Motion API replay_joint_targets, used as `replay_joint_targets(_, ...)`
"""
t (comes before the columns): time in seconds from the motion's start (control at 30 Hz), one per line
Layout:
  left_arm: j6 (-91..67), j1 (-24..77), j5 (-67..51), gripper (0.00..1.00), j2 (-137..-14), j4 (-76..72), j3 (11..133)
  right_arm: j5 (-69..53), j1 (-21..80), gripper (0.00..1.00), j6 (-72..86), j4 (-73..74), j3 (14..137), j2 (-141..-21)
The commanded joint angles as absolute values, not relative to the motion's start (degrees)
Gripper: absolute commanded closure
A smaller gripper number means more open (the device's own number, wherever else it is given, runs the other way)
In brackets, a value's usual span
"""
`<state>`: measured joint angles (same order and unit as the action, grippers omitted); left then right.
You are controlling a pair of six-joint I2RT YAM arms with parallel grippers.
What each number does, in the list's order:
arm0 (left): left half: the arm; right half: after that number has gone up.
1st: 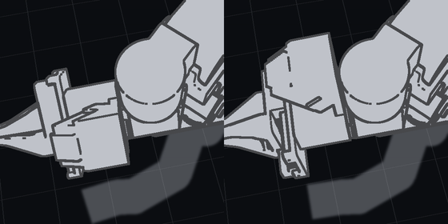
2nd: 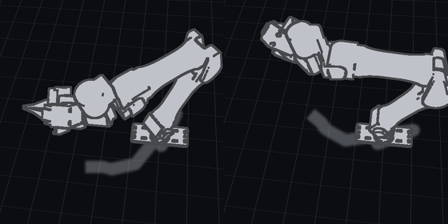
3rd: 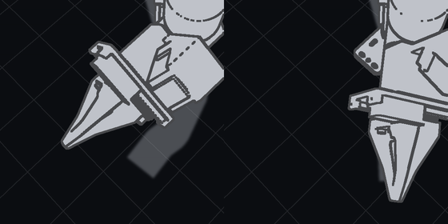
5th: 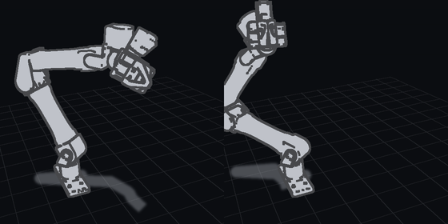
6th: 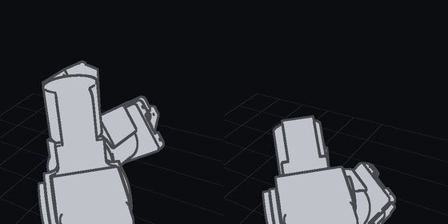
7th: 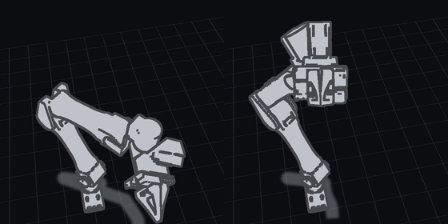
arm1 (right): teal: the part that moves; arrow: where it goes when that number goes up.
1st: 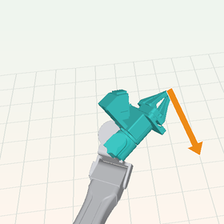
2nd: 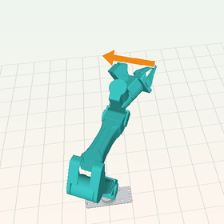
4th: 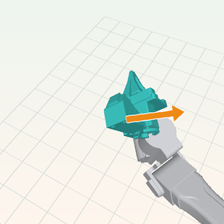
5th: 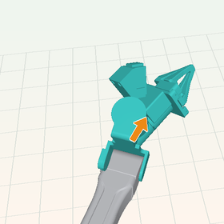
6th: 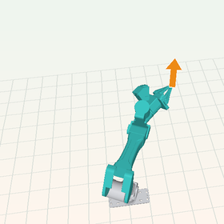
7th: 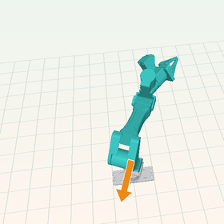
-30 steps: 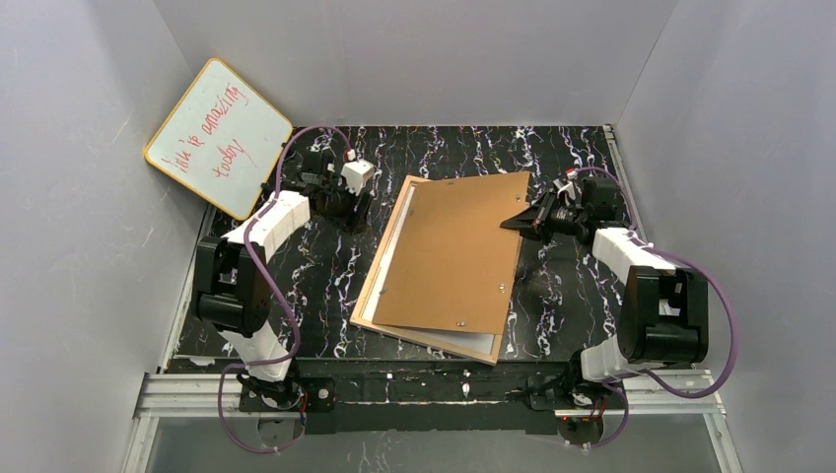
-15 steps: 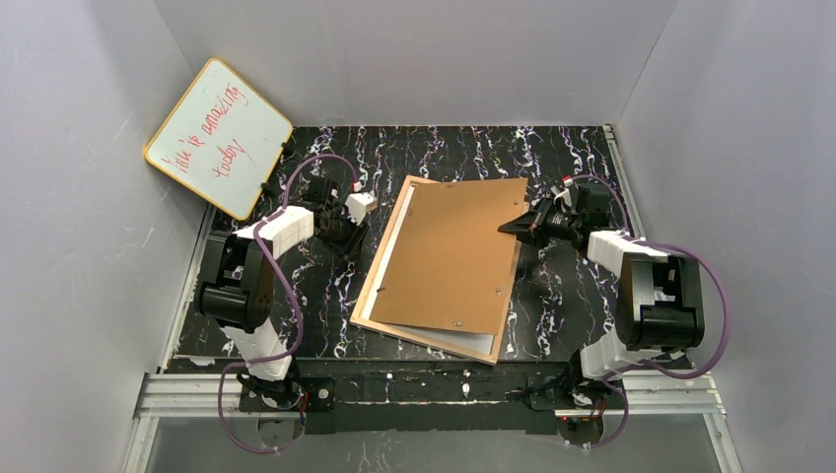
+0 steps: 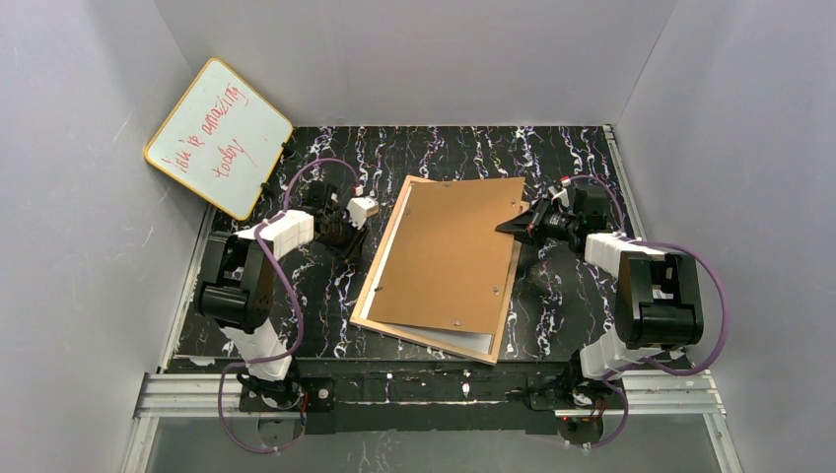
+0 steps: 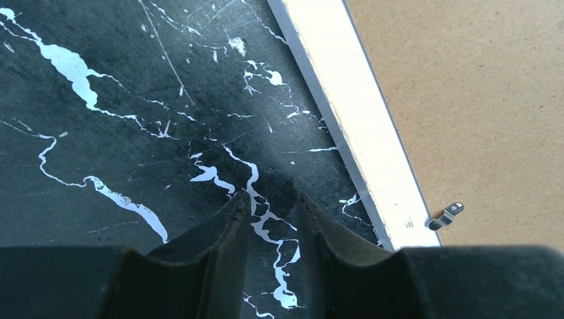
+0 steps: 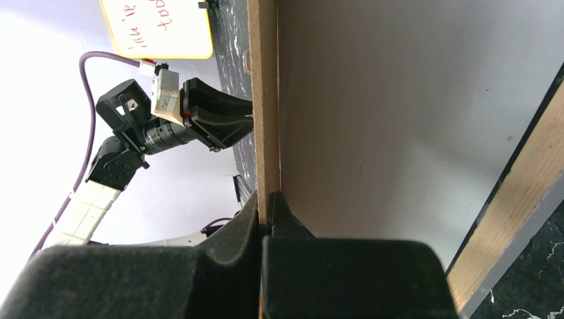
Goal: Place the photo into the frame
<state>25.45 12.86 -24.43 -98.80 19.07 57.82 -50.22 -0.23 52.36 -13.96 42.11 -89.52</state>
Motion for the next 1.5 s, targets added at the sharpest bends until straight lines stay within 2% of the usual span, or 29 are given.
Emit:
replay_joint_targets(0.0,25.8,13.7,-26.7,0.71,-98.1,21.4,55.9,-49.1,-0.1,0.99,54.6,-19.6,41.6,-88.2)
replay_joint_targets(0.43,24.9,14.4,-28.6,0.81,-98.1,22.1,55.9,-51.9,2.4,0.99,64.3,-27.9,41.0,-79.7)
replay_joint_targets(0.8,24.7,14.0,-27.2,0.84,-97.8,22.6,56.9,-52.8,3.0,0.99,62.7,-29.1,37.4,-85.5)
replay_joint_targets(0.97,25.6,13.9,-26.7,0.84,-97.2,22.6,56.5,-51.7,3.0,0.99,59.9,-28.1,35.6,-87.5)
replay_joint_targets(1.3,26.4,13.9,-27.1,0.85,-97.3,22.7,56.1,-46.0,1.6,0.99,50.1,-15.9,36.9,-85.3)
replay_joint_targets(1.47,26.5,14.0,-27.5,0.85,-97.2,22.8,56.1,-44.5,0.5,0.99,48.8,-15.6,36.1,-84.4)
